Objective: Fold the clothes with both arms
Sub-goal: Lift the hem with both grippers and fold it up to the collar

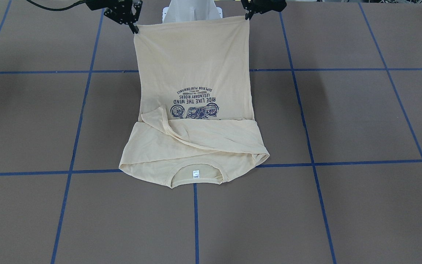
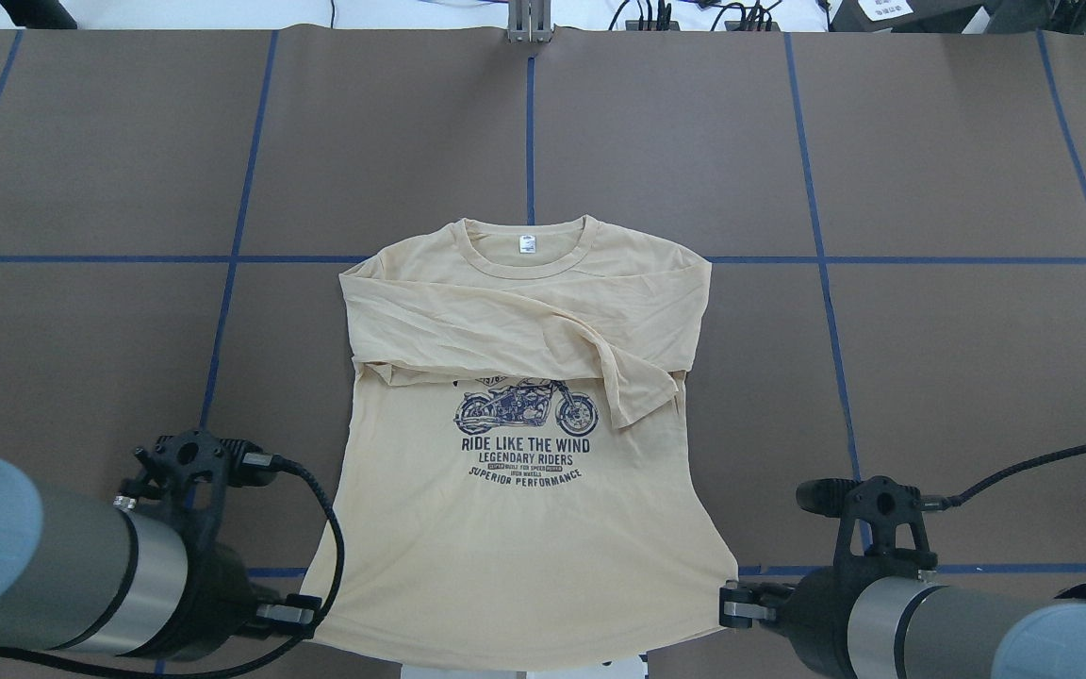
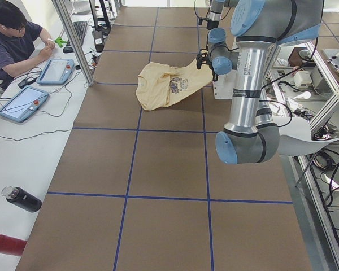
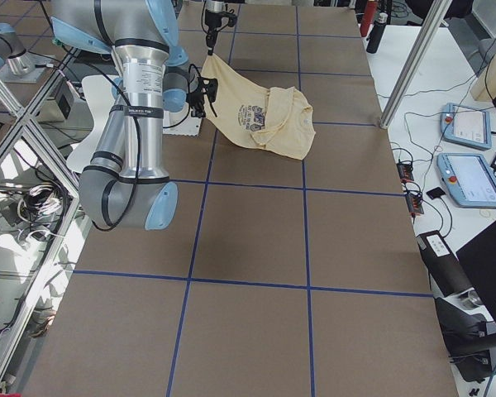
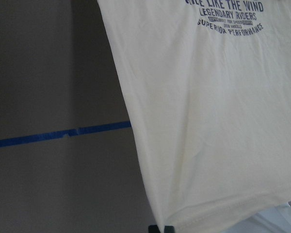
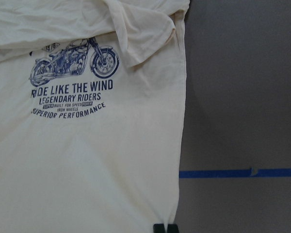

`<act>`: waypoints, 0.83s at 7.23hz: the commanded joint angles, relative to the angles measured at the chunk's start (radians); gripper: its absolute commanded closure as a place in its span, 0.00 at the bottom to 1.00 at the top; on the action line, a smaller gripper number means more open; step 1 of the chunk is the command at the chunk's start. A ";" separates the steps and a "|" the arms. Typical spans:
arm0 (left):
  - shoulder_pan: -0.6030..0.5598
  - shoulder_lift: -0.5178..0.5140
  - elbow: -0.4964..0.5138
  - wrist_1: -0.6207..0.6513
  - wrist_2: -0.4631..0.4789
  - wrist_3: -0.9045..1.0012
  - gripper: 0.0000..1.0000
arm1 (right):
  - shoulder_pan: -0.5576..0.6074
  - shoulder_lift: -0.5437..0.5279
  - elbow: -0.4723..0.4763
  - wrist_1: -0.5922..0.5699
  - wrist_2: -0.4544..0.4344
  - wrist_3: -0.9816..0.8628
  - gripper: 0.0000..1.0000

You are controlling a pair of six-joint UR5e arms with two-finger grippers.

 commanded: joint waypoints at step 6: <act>-0.467 -0.345 0.439 -0.004 0.069 0.335 1.00 | 0.624 0.418 -0.425 -0.002 0.276 -0.180 1.00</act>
